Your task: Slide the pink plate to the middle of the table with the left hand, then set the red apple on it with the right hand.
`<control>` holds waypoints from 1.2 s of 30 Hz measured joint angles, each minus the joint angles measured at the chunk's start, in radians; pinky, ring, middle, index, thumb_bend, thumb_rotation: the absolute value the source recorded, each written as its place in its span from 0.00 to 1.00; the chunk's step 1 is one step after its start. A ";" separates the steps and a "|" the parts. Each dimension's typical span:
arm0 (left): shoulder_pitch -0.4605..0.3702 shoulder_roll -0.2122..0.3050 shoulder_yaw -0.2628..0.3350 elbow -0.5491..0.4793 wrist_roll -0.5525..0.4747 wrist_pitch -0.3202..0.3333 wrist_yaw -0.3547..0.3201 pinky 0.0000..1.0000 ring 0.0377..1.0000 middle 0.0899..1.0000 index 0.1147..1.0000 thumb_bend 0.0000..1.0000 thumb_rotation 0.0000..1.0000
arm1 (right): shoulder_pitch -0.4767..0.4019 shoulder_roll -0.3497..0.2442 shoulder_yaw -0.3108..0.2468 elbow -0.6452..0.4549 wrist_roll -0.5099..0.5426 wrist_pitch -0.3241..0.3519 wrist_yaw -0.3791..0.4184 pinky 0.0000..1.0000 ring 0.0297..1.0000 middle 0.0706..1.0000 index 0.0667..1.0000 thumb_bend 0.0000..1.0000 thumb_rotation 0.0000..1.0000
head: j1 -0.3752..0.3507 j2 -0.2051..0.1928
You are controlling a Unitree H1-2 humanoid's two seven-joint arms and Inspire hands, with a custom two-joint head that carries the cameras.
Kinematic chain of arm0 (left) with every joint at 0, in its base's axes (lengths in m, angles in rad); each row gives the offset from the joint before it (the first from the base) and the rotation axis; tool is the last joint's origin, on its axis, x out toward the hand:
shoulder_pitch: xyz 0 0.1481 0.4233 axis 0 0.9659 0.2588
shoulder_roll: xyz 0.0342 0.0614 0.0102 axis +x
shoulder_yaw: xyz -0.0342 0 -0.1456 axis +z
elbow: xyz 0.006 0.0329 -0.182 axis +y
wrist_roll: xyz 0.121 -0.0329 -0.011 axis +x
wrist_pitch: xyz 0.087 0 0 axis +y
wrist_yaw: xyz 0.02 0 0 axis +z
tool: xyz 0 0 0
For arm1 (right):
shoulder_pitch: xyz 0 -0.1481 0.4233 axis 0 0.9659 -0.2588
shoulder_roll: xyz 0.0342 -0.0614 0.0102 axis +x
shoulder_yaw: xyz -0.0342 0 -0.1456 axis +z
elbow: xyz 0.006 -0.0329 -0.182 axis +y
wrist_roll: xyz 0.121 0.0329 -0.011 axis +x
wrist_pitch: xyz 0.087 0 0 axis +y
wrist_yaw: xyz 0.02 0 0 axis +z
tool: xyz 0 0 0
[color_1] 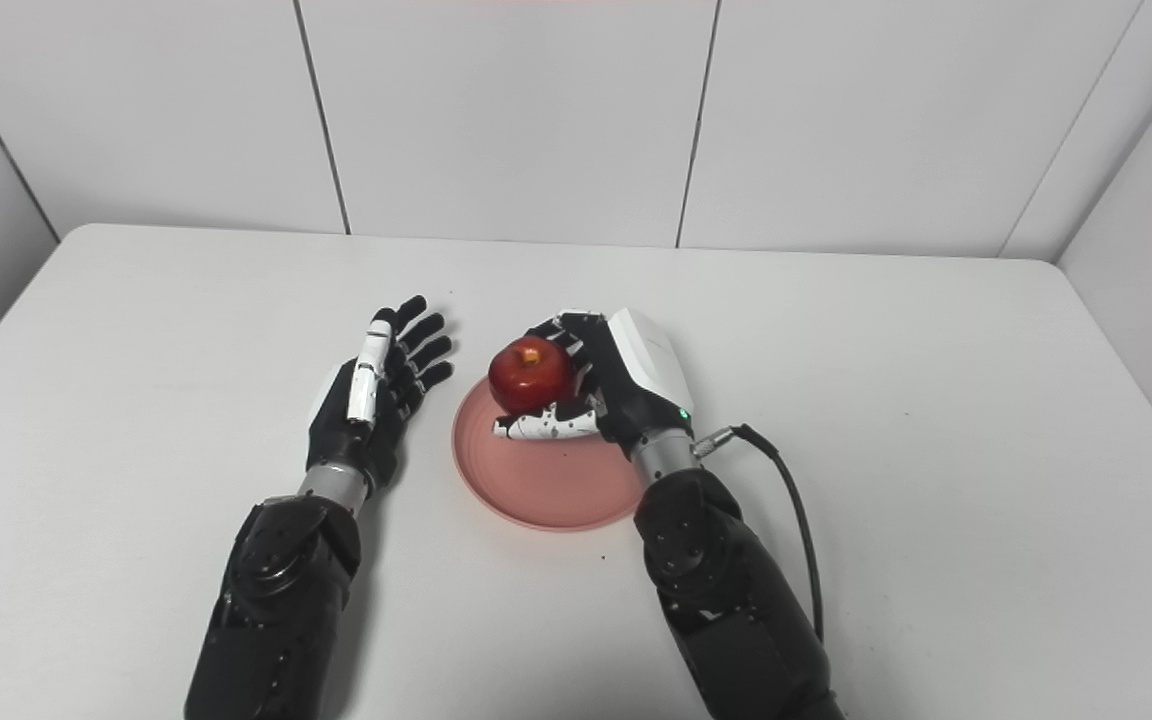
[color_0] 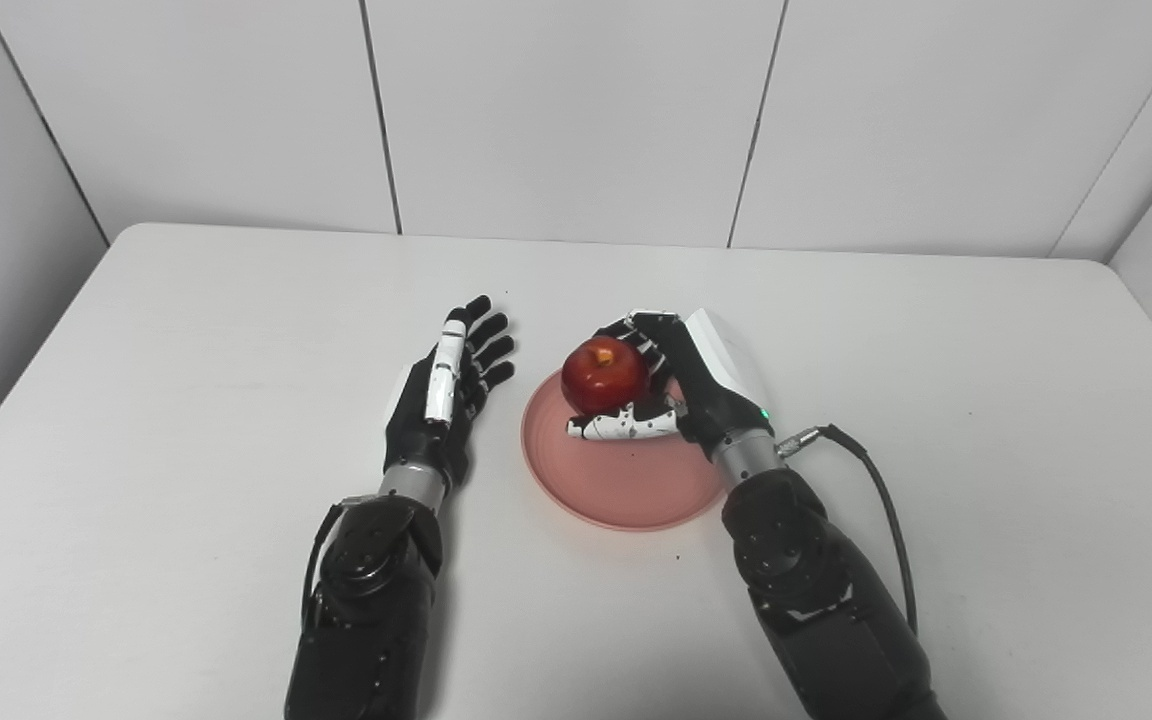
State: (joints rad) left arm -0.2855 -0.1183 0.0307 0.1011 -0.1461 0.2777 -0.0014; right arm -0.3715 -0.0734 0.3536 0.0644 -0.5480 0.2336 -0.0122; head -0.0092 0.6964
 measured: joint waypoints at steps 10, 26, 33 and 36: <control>0.000 -0.001 -0.001 -0.001 0.000 0.000 0.000 0.86 0.87 0.87 0.86 0.38 1.00 | 0.018 0.000 0.003 0.023 -0.017 -0.008 -0.003 0.31 0.37 0.43 0.45 0.52 0.13 | -0.005 0.012; 0.002 -0.001 -0.005 -0.006 0.000 0.003 0.000 0.85 0.86 0.87 0.86 0.40 1.00 | 0.040 -0.003 0.007 0.049 -0.035 -0.103 -0.045 0.27 0.33 0.41 0.45 0.52 0.13 | -0.009 0.021; 0.002 -0.001 -0.007 -0.006 0.000 0.003 0.000 0.86 0.87 0.87 0.86 0.41 1.00 | 0.043 -0.003 0.006 0.049 -0.040 -0.106 -0.046 0.31 0.38 0.45 0.45 0.52 0.14 | -0.009 0.021; 0.002 -0.001 -0.007 -0.006 0.000 0.004 0.000 0.86 0.86 0.87 0.86 0.41 1.00 | 0.047 -0.002 0.003 0.044 -0.041 -0.105 -0.046 0.36 0.43 0.49 0.45 0.52 0.14 | -0.017 0.023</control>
State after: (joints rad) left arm -0.2836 -0.1190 0.0241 0.0950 -0.1460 0.2815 -0.0016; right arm -0.3245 -0.0758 0.3563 0.1085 -0.5891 0.1283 -0.0578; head -0.0261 0.7194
